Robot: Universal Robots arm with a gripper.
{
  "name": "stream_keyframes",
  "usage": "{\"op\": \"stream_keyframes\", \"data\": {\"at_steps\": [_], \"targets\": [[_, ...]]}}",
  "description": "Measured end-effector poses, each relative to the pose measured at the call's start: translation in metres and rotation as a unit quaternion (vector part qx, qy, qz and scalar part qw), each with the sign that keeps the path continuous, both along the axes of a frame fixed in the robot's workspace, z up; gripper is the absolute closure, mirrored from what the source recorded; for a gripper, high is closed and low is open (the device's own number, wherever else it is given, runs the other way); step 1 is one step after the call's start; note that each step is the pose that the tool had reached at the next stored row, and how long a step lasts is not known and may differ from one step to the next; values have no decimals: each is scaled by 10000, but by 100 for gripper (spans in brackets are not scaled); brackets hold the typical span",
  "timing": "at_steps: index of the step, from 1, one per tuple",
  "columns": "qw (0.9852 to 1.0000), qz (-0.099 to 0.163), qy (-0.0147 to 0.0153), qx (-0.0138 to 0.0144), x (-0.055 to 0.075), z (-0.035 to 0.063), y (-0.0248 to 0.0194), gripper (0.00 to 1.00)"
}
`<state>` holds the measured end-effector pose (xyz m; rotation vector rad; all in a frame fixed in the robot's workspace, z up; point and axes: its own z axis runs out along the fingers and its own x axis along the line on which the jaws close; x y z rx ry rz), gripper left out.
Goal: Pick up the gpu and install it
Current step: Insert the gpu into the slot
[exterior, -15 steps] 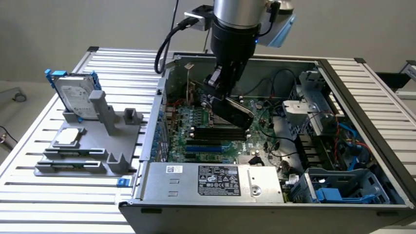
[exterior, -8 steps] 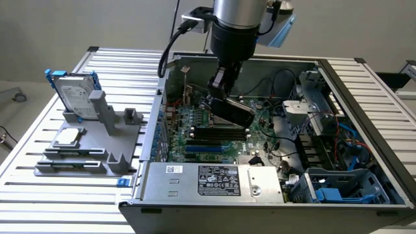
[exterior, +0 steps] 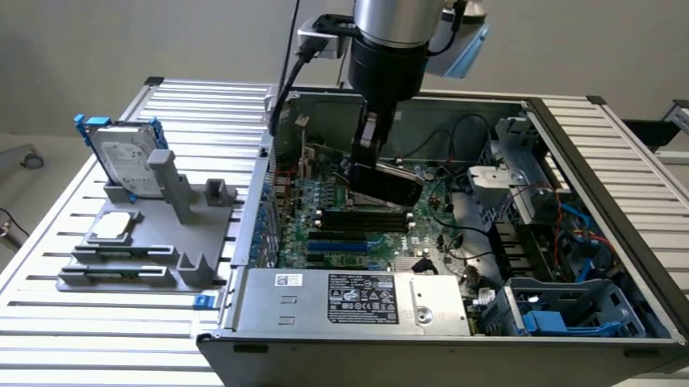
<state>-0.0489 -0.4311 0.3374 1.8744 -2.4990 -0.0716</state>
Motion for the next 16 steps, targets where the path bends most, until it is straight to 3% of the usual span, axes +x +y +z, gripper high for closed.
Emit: {"op": "stream_keyframes", "data": {"at_steps": [4, 7, 12, 16], "targets": [[9993, 365, -35, -1, 0, -3, 0, 74], [9979, 634, -96, -2, 0, -8, 0, 74], [9937, 1094, -220, -4, 0, -29, 0, 74], [9896, 1415, -240, 0, 0, -53, -2, 74]]}}
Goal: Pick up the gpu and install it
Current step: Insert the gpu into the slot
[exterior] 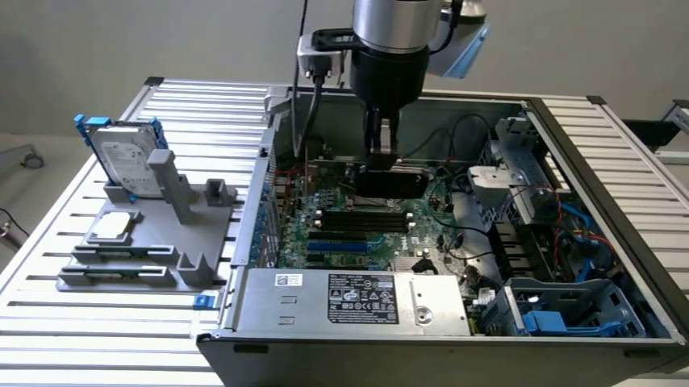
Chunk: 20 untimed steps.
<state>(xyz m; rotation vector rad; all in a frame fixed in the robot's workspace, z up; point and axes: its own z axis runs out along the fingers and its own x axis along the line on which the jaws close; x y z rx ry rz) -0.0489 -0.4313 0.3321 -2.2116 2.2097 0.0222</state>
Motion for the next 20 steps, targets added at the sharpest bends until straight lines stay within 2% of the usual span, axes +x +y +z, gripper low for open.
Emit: {"op": "stream_keyframes", "data": {"at_steps": [2, 5, 7, 11, 14, 18, 20], "targets": [[9999, 127, 1, 0, 0, -18, -7, 74], [9998, 221, 10, 16, -1, -68, -40, 74], [9997, 232, 13, 22, -11, -107, -72, 74], [9997, 236, 19, 16, -56, -155, -91, 74], [9997, 243, 33, 16, -60, -179, -125, 74], [9997, 244, 34, 16, -81, -240, -201, 74], [9997, 246, 34, 17, -94, -260, -225, 74]]}}
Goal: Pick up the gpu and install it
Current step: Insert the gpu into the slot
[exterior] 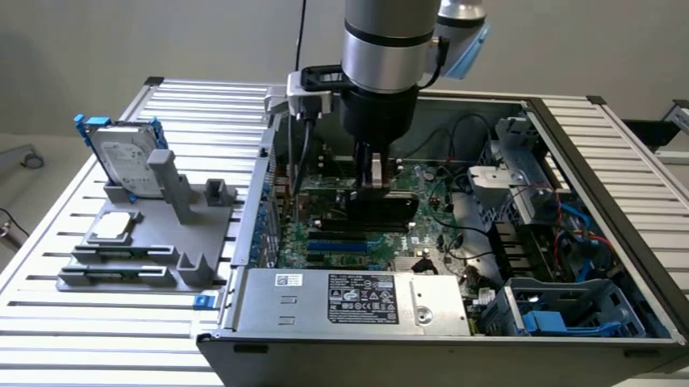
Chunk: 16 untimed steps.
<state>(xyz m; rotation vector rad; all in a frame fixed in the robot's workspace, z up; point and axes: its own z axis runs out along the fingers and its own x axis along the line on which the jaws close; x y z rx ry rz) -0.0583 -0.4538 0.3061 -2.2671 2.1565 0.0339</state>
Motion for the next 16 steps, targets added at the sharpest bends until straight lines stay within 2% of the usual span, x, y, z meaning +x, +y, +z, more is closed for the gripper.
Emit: {"op": "stream_keyframes", "data": {"at_steps": [4, 16], "targets": [[10000, 1, 1, -8, -40, -27, -7, 74], [10000, 10, 10, -8, -183, -242, -15, 74]]}}
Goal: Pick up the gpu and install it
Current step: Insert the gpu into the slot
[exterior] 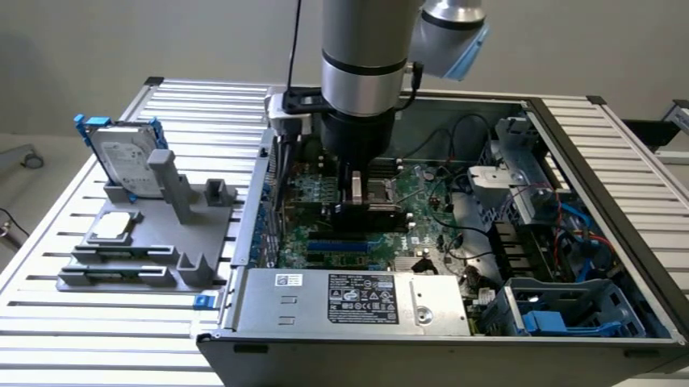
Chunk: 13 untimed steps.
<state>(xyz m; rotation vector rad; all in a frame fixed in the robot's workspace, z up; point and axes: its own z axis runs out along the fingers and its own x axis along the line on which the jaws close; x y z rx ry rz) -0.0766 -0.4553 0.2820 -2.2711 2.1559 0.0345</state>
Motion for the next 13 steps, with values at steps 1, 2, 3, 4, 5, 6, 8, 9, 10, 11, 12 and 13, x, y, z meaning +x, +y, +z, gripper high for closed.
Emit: {"op": "stream_keyframes", "data": {"at_steps": [1, 2, 3, 4, 5, 6, 8, 9, 10, 11, 12, 13], "targets": [[10000, 0, 7, 0, -3, -14, -3, 74], [10000, 1, 15, -1, -4, -21, -8, 74], [10000, 1, 23, -4, -5, -22, -13, 74], [10000, 0, 24, -5, -6, -25, -17, 74], [10000, 0, 25, -4, -7, -31, -20, 74], [10000, 0, 26, -4, -9, -38, -24, 74], [10000, 1, 28, -4, -11, -48, -41, 74], [10000, 0, 29, -3, -13, -50, -49, 74], [10000, 0, 29, -4, -15, -51, -57, 74], [10000, 1, 29, -4, -16, -51, -66, 74], [10000, 1, 29, -4, -17, -51, -76, 74], [10000, 0, 30, -4, -19, -51, -85, 74]]}}
